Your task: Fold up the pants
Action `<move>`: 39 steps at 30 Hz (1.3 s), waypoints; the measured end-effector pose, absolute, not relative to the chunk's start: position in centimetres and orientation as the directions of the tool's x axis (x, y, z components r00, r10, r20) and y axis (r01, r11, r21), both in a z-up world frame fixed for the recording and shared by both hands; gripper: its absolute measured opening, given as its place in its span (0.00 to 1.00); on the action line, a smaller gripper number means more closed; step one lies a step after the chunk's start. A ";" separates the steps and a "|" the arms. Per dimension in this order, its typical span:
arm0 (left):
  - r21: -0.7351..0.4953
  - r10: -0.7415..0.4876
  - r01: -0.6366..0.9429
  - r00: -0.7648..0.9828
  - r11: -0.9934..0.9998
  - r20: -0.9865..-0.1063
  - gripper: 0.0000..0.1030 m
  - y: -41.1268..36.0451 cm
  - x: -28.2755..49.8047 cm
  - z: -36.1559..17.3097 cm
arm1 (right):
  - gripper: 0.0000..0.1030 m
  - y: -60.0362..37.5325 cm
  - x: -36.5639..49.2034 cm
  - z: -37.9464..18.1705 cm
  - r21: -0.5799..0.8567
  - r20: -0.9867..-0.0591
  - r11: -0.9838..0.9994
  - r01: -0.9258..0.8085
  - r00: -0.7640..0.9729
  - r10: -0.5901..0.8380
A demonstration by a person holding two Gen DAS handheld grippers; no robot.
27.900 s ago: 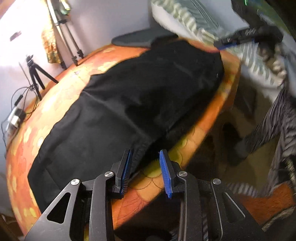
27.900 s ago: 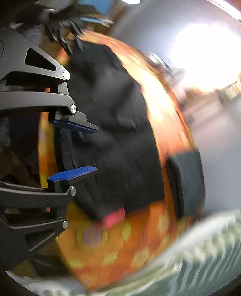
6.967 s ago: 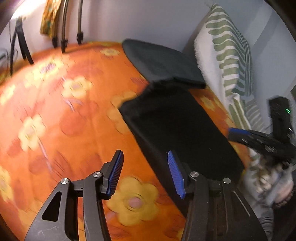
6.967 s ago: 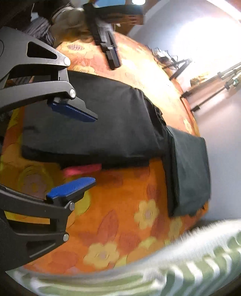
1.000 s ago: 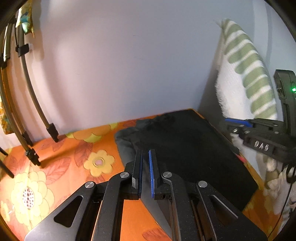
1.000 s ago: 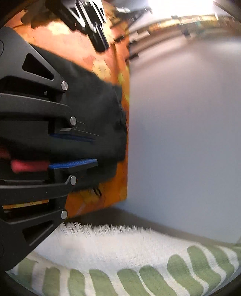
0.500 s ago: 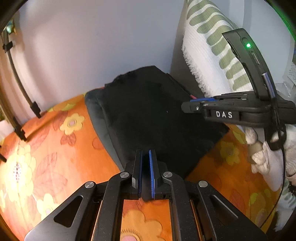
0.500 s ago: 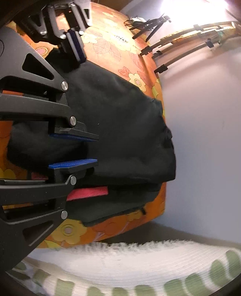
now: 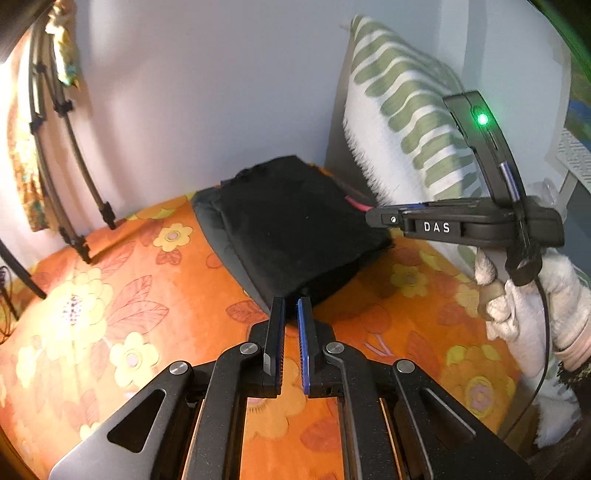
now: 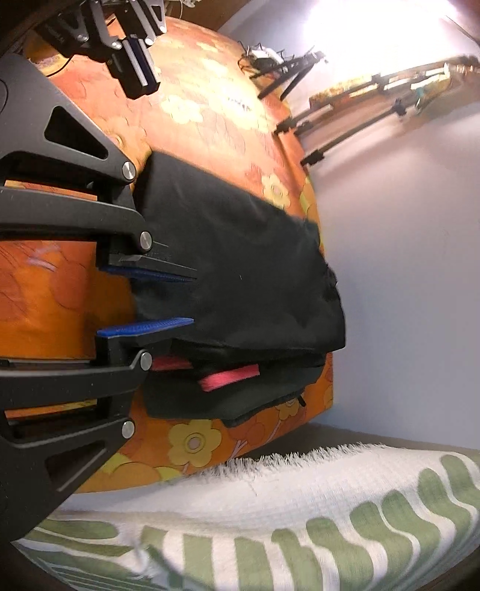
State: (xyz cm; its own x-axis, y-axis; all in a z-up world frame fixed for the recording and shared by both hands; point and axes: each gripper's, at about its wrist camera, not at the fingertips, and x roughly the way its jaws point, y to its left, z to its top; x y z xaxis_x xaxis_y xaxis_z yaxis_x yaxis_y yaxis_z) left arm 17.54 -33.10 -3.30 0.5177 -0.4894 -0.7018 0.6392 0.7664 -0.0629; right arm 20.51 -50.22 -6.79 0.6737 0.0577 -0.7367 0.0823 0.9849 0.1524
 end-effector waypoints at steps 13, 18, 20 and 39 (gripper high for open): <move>-0.073 -0.533 0.620 0.602 0.781 -0.594 0.50 -26.1 9.6 2.6 | 0.74 -42.9 6.9 0.9 0.130 -0.559 0.981 0.141 0.828 -0.045; -0.094 -0.531 0.601 0.610 0.794 -0.588 0.68 -23.7 7.7 2.6 | 0.83 -39.2 2.7 0.6 0.057 -0.536 0.981 0.185 0.834 -0.127; -0.091 -0.520 0.589 0.619 0.803 -0.589 0.71 -22.9 7.0 2.5 | 0.91 -38.4 1.7 0.4 0.054 -0.537 0.980 0.191 0.833 -0.133; -0.064 -0.401 0.483 0.637 0.873 -0.658 0.77 -19.1 6.3 -1.1 | 0.98 -36.0 -0.2 -2.3 0.059 -0.506 0.974 0.220 0.848 -0.161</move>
